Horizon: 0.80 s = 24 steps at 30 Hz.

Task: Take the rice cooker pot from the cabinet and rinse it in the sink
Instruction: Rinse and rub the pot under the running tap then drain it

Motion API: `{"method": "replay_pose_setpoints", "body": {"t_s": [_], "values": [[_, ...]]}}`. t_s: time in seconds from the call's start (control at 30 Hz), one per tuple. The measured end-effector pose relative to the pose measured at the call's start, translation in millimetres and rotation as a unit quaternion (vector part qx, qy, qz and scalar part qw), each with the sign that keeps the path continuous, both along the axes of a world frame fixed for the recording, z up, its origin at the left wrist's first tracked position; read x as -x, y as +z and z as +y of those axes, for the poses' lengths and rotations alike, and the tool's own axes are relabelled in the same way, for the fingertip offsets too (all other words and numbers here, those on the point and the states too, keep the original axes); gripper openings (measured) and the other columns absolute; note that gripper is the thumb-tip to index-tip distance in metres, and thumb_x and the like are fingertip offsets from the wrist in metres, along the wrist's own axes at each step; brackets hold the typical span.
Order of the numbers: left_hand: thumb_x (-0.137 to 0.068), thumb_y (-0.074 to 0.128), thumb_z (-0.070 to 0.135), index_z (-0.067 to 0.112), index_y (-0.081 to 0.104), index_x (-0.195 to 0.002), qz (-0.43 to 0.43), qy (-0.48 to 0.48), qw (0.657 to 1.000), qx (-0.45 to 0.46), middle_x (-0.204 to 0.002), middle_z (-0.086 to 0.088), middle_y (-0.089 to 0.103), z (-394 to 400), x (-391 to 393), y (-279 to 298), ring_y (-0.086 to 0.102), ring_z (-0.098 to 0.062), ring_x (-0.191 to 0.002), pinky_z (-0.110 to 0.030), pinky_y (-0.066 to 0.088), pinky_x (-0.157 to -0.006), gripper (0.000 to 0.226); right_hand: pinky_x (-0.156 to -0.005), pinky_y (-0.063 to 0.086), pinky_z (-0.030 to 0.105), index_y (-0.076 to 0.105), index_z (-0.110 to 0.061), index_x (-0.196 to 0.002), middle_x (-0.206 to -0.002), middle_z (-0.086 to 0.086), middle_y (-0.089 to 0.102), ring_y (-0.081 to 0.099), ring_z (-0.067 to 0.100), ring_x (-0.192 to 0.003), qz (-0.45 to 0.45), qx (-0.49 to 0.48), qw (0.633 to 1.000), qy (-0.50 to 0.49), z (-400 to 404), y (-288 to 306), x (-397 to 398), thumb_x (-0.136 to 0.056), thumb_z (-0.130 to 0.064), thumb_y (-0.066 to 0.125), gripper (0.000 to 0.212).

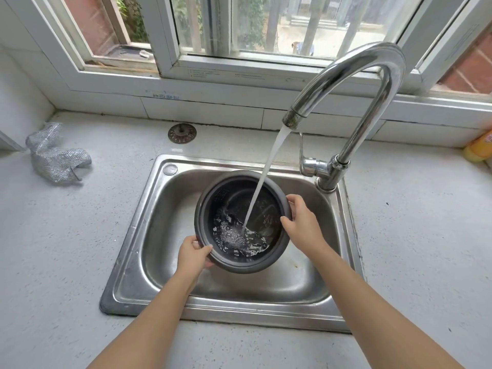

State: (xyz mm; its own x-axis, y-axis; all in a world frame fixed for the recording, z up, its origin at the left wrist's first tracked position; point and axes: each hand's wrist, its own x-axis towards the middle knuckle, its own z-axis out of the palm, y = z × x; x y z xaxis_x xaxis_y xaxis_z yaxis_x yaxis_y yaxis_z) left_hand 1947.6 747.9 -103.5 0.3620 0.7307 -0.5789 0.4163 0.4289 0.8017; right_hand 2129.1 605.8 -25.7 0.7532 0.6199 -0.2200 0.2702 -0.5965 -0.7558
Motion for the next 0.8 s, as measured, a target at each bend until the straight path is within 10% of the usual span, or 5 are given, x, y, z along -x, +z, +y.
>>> {"method": "replay_pose_setpoints", "body": {"t_s": [0.63, 0.8], "values": [[-0.086, 0.061, 0.006, 0.019, 0.05, -0.095, 0.021, -0.033, 0.991, -0.125, -0.08, -0.005, 0.052, 2, 10, 1, 0.061, -0.02, -0.07, -0.034, 0.057, -0.056, 0.019, -0.085, 0.047, 0.038, 0.04, -0.013, -0.123, -0.11, 0.011, 0.061, 0.058, 0.03, -0.104, 0.085, 0.089, 0.991, -0.056, -4, -58, 2, -0.086, 0.0, 0.046, 0.04], [-0.085, 0.062, 0.006, 0.019, 0.051, -0.098, 0.011, -0.034, 0.992, -0.123, -0.078, -0.008, 0.054, 2, 11, -1, 0.063, -0.021, -0.071, -0.034, 0.059, -0.056, 0.021, -0.105, 0.037, 0.038, 0.041, -0.005, -0.135, -0.137, 0.011, 0.048, 0.043, 0.027, -0.126, -0.134, 0.067, 0.989, 0.016, -5, -49, 12, -0.085, 0.001, 0.046, 0.05]]}}
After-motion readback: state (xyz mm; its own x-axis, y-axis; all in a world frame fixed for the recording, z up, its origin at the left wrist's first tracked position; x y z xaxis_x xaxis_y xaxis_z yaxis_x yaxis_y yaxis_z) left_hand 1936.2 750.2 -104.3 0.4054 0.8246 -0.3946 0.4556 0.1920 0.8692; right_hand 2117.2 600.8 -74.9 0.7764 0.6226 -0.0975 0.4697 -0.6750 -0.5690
